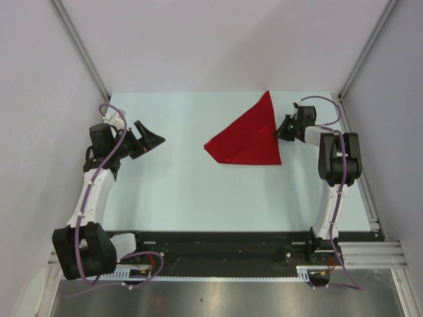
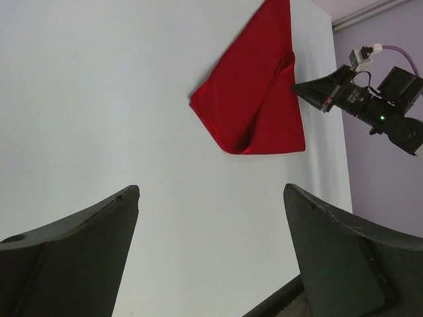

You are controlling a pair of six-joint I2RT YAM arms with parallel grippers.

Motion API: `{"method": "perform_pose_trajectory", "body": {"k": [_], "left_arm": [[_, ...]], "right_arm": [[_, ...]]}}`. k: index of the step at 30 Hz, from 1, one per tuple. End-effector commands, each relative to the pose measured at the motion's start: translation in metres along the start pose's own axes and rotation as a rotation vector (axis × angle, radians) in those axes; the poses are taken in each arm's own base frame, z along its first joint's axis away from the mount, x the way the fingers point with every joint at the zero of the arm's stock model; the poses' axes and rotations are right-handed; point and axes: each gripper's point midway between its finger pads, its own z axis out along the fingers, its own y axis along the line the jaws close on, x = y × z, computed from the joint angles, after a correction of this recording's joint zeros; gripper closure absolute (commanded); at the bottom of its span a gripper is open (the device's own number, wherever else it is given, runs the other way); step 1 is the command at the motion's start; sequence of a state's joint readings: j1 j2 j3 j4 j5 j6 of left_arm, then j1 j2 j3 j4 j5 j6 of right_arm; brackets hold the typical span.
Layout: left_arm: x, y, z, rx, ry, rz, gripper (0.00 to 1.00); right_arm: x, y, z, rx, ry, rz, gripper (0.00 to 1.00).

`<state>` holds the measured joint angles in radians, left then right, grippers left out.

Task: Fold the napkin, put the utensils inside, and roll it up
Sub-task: Fold the napkin

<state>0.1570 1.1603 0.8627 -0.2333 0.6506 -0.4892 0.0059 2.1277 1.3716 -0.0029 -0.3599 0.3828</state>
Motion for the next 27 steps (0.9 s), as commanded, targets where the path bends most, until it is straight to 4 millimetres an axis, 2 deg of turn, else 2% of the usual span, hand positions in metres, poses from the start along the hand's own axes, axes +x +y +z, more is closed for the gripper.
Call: {"method": "perform_pose_trajectory", "body": {"k": [1, 9, 11, 16, 19, 22, 23, 25, 27], "left_arm": [[-0.001, -0.005, 0.001, 0.024, -0.003, 0.012, 0.05], [-0.001, -0.005, 0.001, 0.025, -0.003, 0.010, 0.05], [0.000, -0.004, 0.001, 0.025, 0.001, 0.007, 0.05], [-0.001, -0.006, 0.001, 0.028, -0.004, 0.010, 0.05], [0.001, -0.006, 0.002, 0.031, 0.003, 0.008, 0.05], [0.001, -0.005, 0.002, 0.030, 0.004, 0.006, 0.05], [0.000, -0.005, 0.002, 0.029, 0.000, 0.007, 0.05], [0.000, -0.006, 0.001, 0.030, 0.001, 0.009, 0.05], [0.000, -0.006, 0.001, 0.030, 0.001, 0.010, 0.05]], "right_arm": [[-0.032, 0.007, -0.020, -0.025, -0.098, -0.009, 1.00], [-0.035, 0.002, -0.024, -0.029, -0.105, -0.002, 1.00], [-0.033, 0.002, -0.023, -0.041, -0.089, -0.002, 0.91], [-0.030, 0.001, -0.021, -0.043, -0.079, -0.003, 0.81], [-0.027, 0.001, -0.018, -0.046, -0.071, 0.004, 0.71], [-0.025, 0.002, -0.017, -0.046, -0.066, 0.007, 0.58], [-0.025, 0.002, -0.017, -0.048, -0.067, 0.007, 0.50], [-0.024, 0.005, -0.016, -0.055, -0.063, 0.004, 0.44], [-0.021, 0.007, -0.014, -0.052, -0.055, -0.006, 0.42]]}}
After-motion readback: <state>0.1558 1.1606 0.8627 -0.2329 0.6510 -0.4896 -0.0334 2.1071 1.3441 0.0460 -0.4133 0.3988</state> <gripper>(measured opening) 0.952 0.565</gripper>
